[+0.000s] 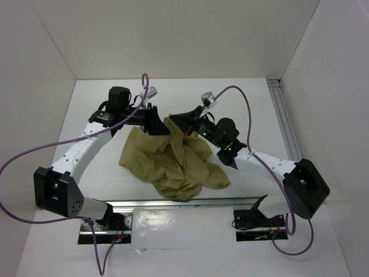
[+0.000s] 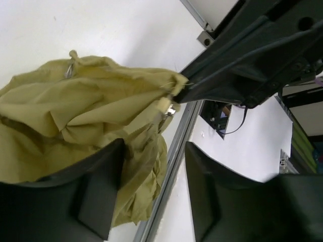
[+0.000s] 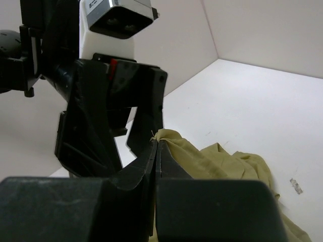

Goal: Zip up the jacket

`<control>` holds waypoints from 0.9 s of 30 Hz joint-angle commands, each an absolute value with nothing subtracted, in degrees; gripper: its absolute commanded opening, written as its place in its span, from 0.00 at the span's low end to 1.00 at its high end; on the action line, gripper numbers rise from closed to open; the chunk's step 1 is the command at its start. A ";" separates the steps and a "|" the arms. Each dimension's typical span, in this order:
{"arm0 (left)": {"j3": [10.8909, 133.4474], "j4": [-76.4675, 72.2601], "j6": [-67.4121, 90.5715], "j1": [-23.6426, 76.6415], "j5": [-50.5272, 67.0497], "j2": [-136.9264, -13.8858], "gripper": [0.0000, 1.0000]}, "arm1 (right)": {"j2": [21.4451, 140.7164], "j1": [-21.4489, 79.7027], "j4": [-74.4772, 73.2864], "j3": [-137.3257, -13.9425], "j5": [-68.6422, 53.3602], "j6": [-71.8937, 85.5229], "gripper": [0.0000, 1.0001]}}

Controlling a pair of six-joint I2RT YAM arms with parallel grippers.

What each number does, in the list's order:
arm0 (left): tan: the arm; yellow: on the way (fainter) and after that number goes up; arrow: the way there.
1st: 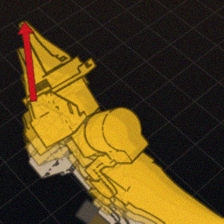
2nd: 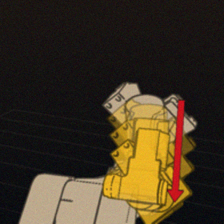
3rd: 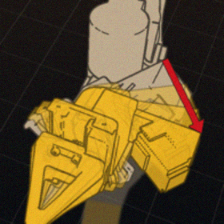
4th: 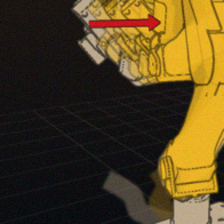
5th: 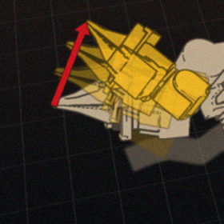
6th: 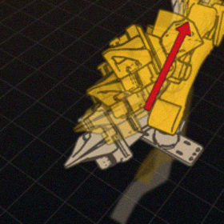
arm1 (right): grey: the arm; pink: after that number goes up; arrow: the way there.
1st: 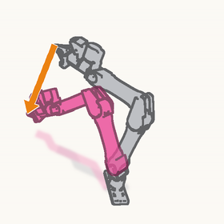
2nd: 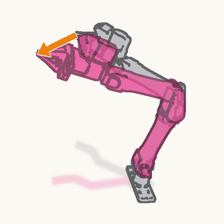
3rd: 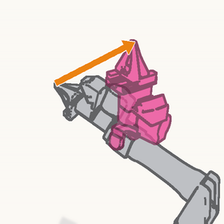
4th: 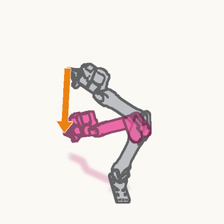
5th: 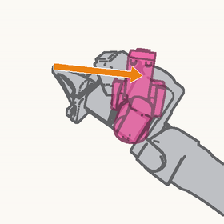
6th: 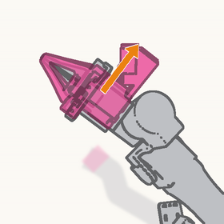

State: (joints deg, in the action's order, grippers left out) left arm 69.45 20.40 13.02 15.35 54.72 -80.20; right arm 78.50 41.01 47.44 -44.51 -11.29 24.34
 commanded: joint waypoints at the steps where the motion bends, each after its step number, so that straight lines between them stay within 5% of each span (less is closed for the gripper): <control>1: 73.73 24.51 11.16 14.68 52.66 -77.78 0.66 | 76.29 41.04 50.19 -47.46 -13.80 22.68 0.00; 4: 75.14 26.45 10.02 13.10 51.25 -77.08 0.82 | 76.29 41.04 49.05 -47.46 -14.32 22.68 0.00; 7: 77.51 27.33 9.32 11.08 49.84 -75.94 0.82 | 76.29 41.04 49.04 -47.46 -14.33 22.68 0.00; 12: 79.19 25.94 12.11 9.40 49.65 -74.88 0.69 | 76.29 41.04 49.04 -47.46 -14.94 22.68 0.00; 20: 75.42 14.26 20.13 9.93 58.26 -79.10 0.76 | 76.29 41.04 49.04 -47.99 -15.47 22.68 0.00; 27: 73.75 8.44 24.43 10.45 60.11 -80.77 0.71 | 76.29 41.04 48.43 -48.52 -16.00 22.68 0.00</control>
